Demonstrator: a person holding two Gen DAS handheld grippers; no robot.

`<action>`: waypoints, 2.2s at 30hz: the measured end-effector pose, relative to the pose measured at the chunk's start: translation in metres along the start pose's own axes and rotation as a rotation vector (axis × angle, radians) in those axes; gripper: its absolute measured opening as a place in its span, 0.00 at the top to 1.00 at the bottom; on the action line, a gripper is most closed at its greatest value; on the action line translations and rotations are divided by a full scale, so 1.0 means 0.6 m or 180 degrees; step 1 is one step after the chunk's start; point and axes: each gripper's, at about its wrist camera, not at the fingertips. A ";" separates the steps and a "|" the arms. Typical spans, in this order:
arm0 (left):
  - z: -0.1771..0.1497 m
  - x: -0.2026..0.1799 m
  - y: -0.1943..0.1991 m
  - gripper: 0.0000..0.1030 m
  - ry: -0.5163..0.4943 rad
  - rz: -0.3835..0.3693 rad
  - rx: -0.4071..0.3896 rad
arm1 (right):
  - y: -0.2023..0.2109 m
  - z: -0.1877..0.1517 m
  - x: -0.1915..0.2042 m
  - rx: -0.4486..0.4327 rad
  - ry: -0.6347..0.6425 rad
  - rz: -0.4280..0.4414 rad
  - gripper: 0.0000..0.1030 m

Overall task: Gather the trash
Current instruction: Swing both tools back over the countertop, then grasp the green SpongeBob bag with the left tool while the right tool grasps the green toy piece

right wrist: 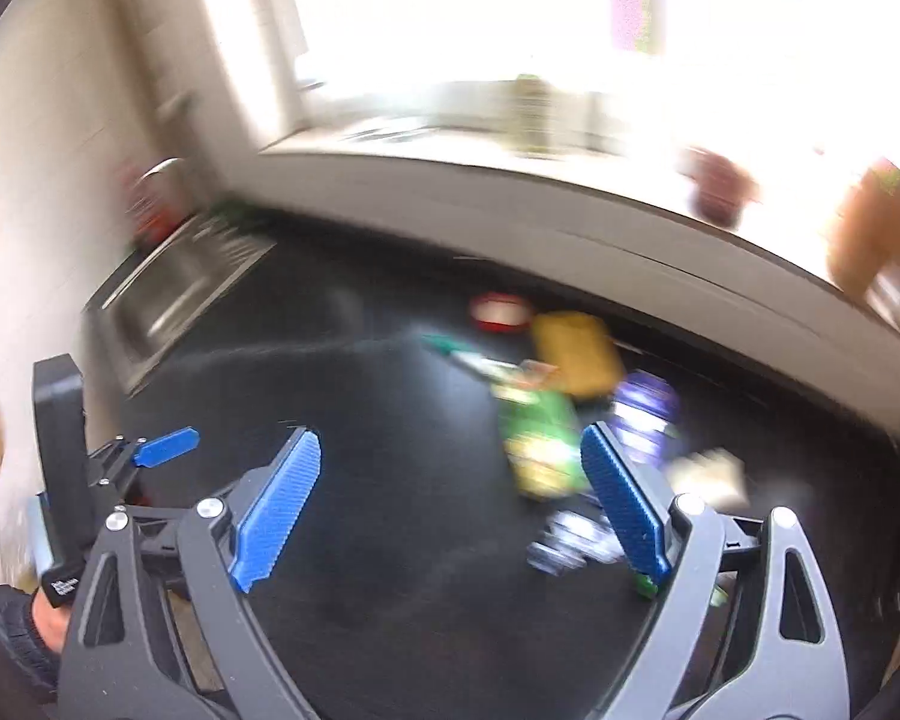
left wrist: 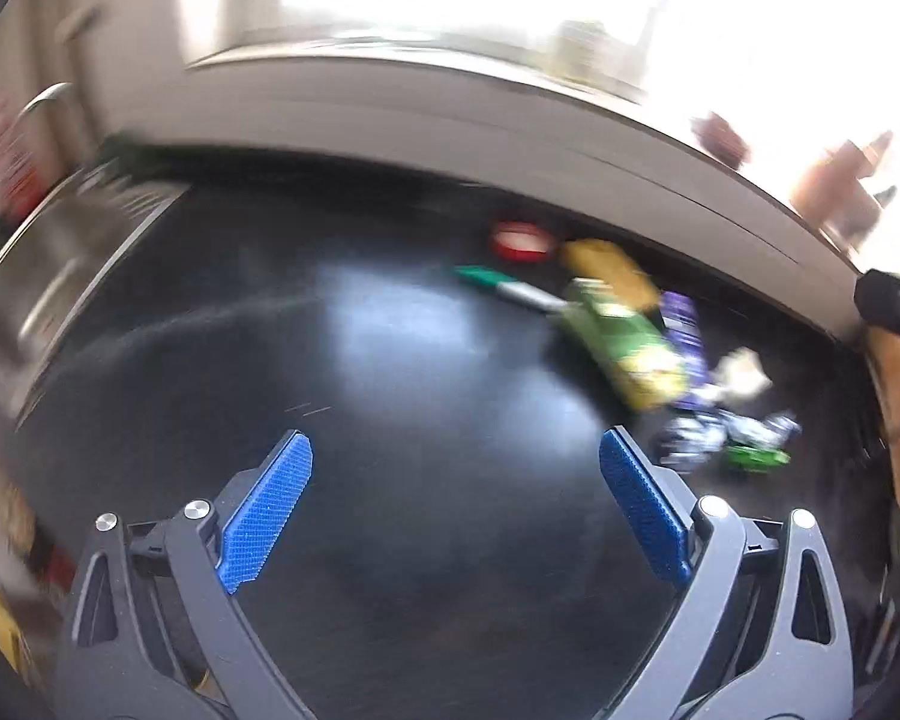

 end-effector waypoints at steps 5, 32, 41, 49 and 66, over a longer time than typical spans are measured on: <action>0.021 -0.116 -0.028 0.09 -0.0477 -0.0106 0.0067 | 0.031 -0.063 -0.117 -0.0026 -0.0468 -0.0267 0.17; 0.089 -0.186 -0.243 0.09 -0.0173 -0.0061 0.0774 | -0.216 -0.182 -0.229 0.0861 -0.0959 -0.0413 0.17; 0.126 -0.204 -0.314 0.08 0.0094 -0.0164 0.0873 | -0.276 -0.179 -0.238 0.1026 -0.0852 -0.0522 0.17; 0.137 -0.189 -0.342 0.41 0.0291 -0.0266 0.0975 | -0.281 -0.172 -0.233 0.1031 -0.0696 -0.0614 0.25; 0.062 -0.146 -0.195 0.45 -0.0276 -0.0046 0.0803 | -0.145 -0.168 -0.194 0.0607 -0.0473 -0.0533 0.25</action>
Point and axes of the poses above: each gripper's, at about its wrist camera, not at the fingertips, and y roughly against the way its jaws point, x to its left, z to its top, and after that the axes turned 8 degrees about x, right-handed
